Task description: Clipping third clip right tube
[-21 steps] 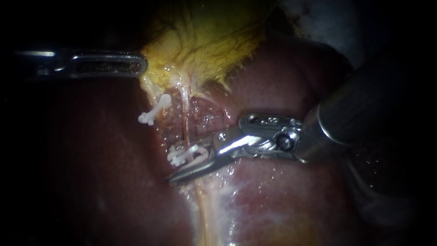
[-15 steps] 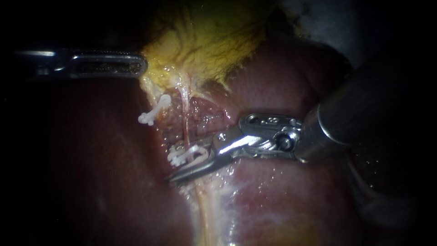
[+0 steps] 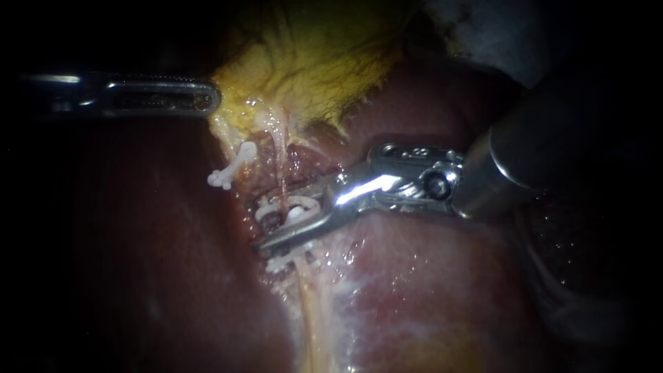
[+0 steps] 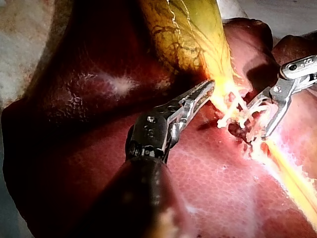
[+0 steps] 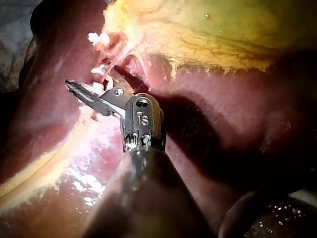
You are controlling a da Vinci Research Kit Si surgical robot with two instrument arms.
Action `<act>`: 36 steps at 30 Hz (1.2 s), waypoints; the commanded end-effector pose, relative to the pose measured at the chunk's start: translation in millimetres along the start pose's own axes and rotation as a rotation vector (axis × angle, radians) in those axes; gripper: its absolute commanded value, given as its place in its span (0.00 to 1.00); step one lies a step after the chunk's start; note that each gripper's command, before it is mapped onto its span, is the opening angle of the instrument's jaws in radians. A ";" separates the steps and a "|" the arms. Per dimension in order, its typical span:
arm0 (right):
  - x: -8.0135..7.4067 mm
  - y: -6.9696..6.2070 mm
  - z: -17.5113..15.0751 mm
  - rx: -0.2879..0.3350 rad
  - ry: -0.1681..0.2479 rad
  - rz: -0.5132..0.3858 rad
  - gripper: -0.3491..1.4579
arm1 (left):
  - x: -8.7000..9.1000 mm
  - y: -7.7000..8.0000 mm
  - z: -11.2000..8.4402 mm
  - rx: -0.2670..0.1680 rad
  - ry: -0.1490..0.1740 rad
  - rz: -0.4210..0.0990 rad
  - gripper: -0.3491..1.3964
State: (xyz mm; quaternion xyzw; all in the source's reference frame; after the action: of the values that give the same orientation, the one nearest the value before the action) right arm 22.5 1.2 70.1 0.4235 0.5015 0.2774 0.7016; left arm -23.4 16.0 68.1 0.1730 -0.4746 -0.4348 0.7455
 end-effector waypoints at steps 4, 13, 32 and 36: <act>0.5 0.5 -0.1 0.003 0.013 0.001 0.46 | 0.0 0.0 0.0 0.000 -0.001 0.000 0.00; 1.2 0.9 0.1 0.034 0.068 0.004 0.46 | 0.0 0.1 0.0 0.000 0.000 0.000 0.00; 3.5 0.3 -0.8 0.302 0.220 -0.021 0.44 | 0.0 0.3 0.0 0.001 0.000 0.001 0.00; 3.7 0.4 -0.8 0.300 0.224 -0.025 0.42 | 0.0 0.3 0.0 0.001 0.000 0.001 0.00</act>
State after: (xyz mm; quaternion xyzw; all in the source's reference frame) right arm 22.9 4.7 68.6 0.4837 0.6172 0.2364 0.5738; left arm -23.2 16.2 68.2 0.1734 -0.4748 -0.4345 0.7455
